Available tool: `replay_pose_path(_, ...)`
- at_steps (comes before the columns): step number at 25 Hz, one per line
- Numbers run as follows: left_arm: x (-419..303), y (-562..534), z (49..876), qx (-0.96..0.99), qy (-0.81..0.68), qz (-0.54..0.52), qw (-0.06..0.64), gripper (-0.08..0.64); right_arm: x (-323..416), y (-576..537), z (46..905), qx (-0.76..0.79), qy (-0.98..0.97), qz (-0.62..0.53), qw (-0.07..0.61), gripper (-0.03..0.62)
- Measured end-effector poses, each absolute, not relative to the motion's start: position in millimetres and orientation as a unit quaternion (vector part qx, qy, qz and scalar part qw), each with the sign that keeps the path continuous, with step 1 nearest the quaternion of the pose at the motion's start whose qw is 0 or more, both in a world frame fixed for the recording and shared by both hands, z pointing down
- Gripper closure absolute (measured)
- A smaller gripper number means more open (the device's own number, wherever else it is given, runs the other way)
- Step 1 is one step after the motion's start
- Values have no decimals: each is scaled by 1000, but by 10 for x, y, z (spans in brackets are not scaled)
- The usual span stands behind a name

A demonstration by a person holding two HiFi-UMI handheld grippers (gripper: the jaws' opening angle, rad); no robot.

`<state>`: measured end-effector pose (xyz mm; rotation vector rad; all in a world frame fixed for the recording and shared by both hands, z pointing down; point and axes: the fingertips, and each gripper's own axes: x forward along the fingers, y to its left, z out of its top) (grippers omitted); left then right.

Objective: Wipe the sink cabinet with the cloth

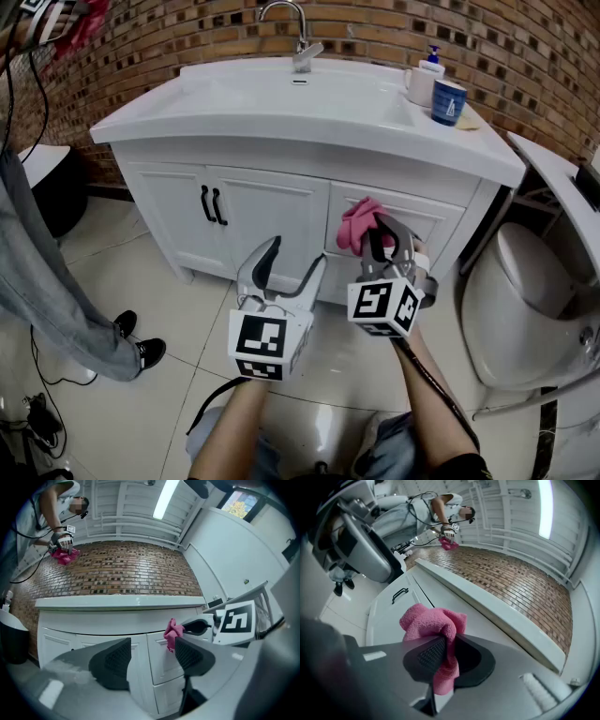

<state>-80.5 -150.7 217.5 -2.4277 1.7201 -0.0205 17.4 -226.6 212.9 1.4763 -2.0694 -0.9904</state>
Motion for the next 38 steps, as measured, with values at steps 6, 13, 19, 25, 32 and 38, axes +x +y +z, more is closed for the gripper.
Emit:
replay_pose_path(6, -811, -1805, 2153, -832, 545, 10, 100, 264, -258, -2770, 2059, 515, -680, -452, 261, 548)
replay_pose_path(13, -801, -2098, 2218, -846, 526, 30, 83, 264, -347, -2933, 2094, 492, -647, -505, 289, 549)
replay_pose_path(19, -526, -2072, 2378, -862, 501, 32, 67, 265, 467, -2904, 2134, 555, -624, -454, 311, 549)
replay_pose_path(25, -444, -2039, 2405, -869, 490, 27, 68, 265, 1948, -2824, 2086, 666, -547, -381, 335, 549)
replay_pose_path(32, -553, -2084, 2388, -860, 505, 33, 63, 265, 2096, -2780, 2116, 699, -551, -341, 303, 549)
replay_pose_path(38, -822, -2086, 2295, -841, 533, 59, 78, 284, 635, -2696, 2083, 579, -645, -428, 255, 549)
